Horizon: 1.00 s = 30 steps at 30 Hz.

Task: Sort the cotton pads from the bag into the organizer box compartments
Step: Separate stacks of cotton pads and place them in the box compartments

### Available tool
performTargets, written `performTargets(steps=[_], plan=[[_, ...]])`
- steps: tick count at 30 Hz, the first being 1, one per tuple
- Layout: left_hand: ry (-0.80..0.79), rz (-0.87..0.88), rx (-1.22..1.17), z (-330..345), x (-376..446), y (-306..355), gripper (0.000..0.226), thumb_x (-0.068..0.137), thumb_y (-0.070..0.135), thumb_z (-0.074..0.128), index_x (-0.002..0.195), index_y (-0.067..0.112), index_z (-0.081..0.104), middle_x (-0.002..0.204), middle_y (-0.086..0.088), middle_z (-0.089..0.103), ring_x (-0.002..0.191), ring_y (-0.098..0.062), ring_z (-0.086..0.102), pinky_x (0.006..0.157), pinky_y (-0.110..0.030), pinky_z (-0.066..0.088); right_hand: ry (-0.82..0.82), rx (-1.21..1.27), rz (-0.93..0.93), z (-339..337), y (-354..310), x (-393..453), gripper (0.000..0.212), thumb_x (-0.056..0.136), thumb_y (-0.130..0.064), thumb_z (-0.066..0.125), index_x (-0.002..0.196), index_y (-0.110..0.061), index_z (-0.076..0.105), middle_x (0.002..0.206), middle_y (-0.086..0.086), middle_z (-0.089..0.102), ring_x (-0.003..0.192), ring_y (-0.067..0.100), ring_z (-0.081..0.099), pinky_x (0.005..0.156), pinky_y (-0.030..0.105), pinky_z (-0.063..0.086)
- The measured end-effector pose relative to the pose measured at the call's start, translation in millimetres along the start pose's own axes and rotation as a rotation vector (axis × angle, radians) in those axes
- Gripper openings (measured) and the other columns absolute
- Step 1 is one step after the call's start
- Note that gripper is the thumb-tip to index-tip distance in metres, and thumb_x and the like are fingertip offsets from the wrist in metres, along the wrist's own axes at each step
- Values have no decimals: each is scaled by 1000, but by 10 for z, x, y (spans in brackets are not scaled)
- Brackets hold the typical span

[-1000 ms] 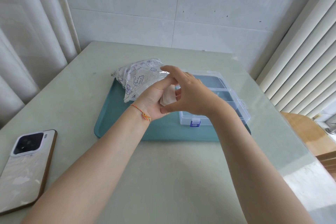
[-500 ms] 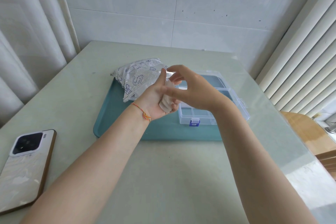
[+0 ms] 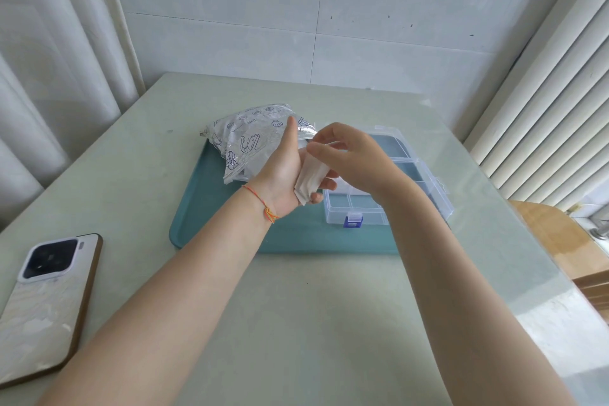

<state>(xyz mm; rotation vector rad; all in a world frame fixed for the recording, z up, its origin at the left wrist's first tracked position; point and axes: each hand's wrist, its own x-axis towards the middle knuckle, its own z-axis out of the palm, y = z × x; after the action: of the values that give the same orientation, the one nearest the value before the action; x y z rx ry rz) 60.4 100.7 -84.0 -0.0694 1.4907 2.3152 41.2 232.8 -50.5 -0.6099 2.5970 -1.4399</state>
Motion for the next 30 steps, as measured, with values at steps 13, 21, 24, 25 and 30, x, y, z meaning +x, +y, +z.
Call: performTargets(steps=[13, 21, 24, 25, 30], plan=[[-5, -44, -97, 6, 4, -7, 81, 92, 77, 12, 78, 24, 72, 68, -2, 54, 61, -16, 48, 47, -21, 19, 72, 12, -156, -23, -64, -49, 12, 84, -10, 73, 83, -22, 75, 107, 3, 63, 70, 3, 59, 57, 8, 45], [83, -127, -290, -20, 15, -62, 36, 89, 53, 49, 85, 18, 58, 75, 0, 49, 58, -13, 49, 50, -19, 21, 287, 88, -292, 38, -52, 0, 20, 84, -6, 71, 83, -26, 74, 90, -9, 66, 82, 7, 63, 73, 20, 50], [134, -136, -348, -21, 9, -50, 35, 76, 47, 64, 82, 14, 56, 71, -2, 48, 54, -12, 46, 50, -19, 23, 415, 216, -307, -75, -120, -17, 19, 89, -3, 63, 88, -21, 69, 88, -10, 70, 83, 3, 65, 76, 20, 50], [128, -120, -349, -21, 9, -43, 34, 68, 41, 71, 82, 15, 55, 72, -1, 48, 54, -12, 47, 52, -19, 24, 406, 282, -289, -131, -133, -18, 18, 90, -1, 61, 89, -18, 68, 87, -9, 69, 80, 2, 63, 74, 18, 49], [57, -26, -444, -18, 12, -37, 16, 78, 15, 68, 91, 11, 59, 76, -6, 61, 65, -18, 60, 60, -26, 54, 24, 234, -96, -262, -56, -48, 13, 90, -3, 65, 93, -13, 72, 84, -4, 71, 74, 4, 62, 70, 17, 45]])
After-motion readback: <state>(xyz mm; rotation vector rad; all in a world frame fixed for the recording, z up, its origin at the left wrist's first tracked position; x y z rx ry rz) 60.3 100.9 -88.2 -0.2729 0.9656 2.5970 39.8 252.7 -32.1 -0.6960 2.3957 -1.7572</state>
